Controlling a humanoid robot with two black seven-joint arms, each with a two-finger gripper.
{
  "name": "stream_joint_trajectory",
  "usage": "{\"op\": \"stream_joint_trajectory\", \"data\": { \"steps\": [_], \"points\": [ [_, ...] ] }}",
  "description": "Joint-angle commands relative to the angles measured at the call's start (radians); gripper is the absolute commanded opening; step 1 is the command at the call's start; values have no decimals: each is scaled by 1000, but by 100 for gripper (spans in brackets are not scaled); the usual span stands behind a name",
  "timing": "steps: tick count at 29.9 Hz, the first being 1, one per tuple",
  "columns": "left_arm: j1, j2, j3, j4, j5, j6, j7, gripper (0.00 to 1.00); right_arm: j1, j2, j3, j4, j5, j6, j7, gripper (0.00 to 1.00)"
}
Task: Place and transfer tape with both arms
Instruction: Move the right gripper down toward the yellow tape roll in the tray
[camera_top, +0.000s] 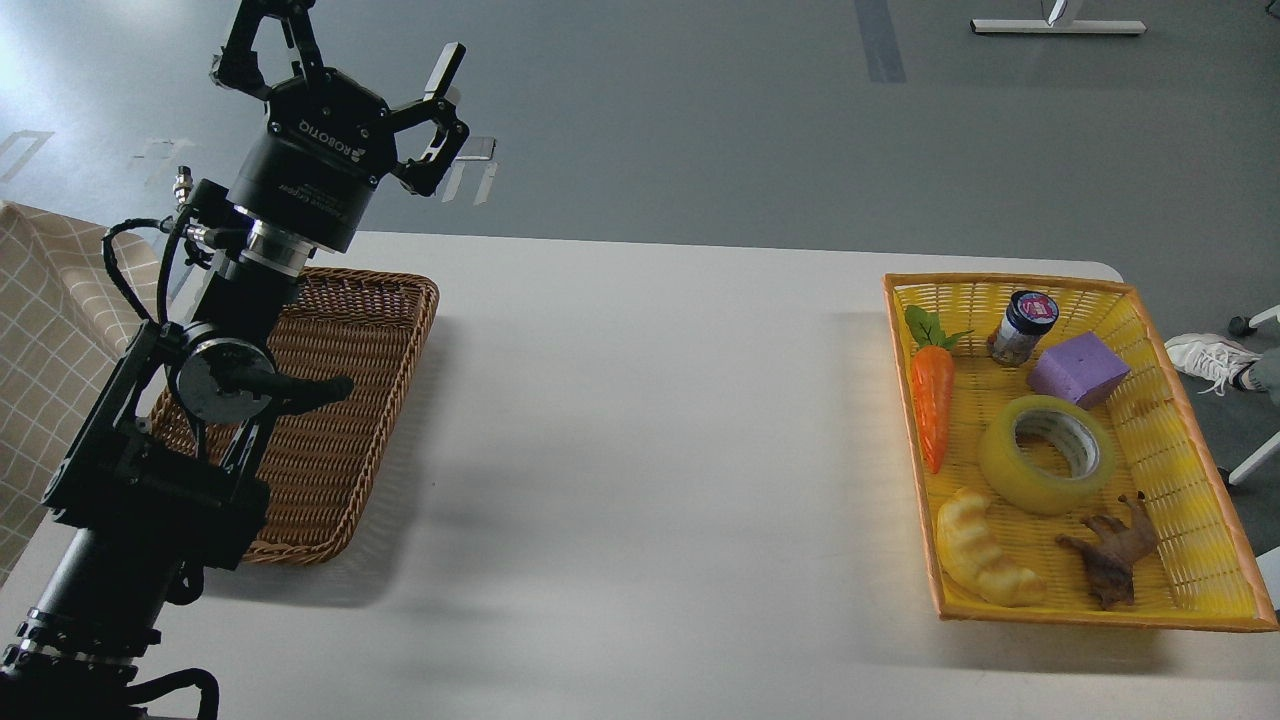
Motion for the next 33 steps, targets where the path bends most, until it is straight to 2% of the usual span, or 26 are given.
{"op": "stream_joint_trajectory", "data": {
  "steps": [1,11,22,29,33],
  "points": [
    [0,-1,1,0,0,0,-2,98,-59,-1,-16,-3,-157,0,0,100],
    [15,-2,-2,0,-2,0,-2,98,-258,94,-18,-9,-313,0,4,100],
    [26,-5,-2,0,-2,0,-2,98,-347,154,-19,-40,-316,0,14,100],
    [32,-2,-2,0,-2,0,-2,98,-389,152,-19,-84,-307,0,58,100],
    [32,-1,-4,0,-2,2,-2,98,-387,140,-19,-158,-307,0,102,100]
  ]
}}
